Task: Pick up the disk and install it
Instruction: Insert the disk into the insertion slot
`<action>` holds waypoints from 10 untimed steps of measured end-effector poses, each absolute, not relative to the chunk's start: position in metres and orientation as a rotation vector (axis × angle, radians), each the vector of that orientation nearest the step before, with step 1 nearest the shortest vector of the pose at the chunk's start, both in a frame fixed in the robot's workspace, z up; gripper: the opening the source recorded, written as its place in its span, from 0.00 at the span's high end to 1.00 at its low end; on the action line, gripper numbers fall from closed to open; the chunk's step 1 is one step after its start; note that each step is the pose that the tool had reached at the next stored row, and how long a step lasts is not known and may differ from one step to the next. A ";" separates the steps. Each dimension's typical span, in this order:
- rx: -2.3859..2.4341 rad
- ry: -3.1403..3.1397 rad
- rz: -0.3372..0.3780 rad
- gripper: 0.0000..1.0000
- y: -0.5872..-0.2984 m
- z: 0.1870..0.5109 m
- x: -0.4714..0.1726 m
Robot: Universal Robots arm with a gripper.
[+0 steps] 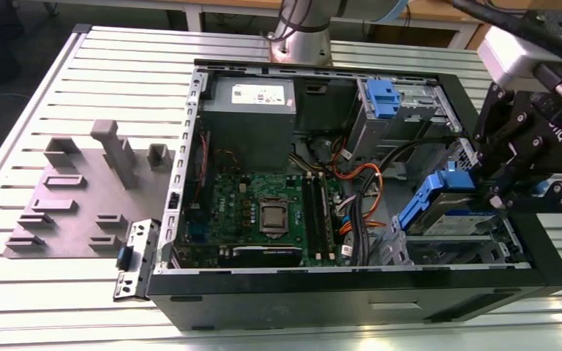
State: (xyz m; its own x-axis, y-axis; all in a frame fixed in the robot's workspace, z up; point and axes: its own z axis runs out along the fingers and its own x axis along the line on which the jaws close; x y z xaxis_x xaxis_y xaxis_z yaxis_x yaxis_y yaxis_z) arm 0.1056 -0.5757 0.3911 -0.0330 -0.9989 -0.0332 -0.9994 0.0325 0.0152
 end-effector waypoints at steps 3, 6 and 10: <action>-2.175 2.248 0.053 0.65 -0.576 0.386 0.106; -2.175 2.248 0.053 0.65 -0.576 0.380 0.106; -2.175 2.248 0.053 0.65 -0.576 0.373 0.106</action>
State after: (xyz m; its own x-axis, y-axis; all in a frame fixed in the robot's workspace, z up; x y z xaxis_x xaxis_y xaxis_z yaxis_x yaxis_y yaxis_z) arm 0.1056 -0.5757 0.3728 -0.0330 -0.9989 -0.0332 -0.9994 0.0325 0.0152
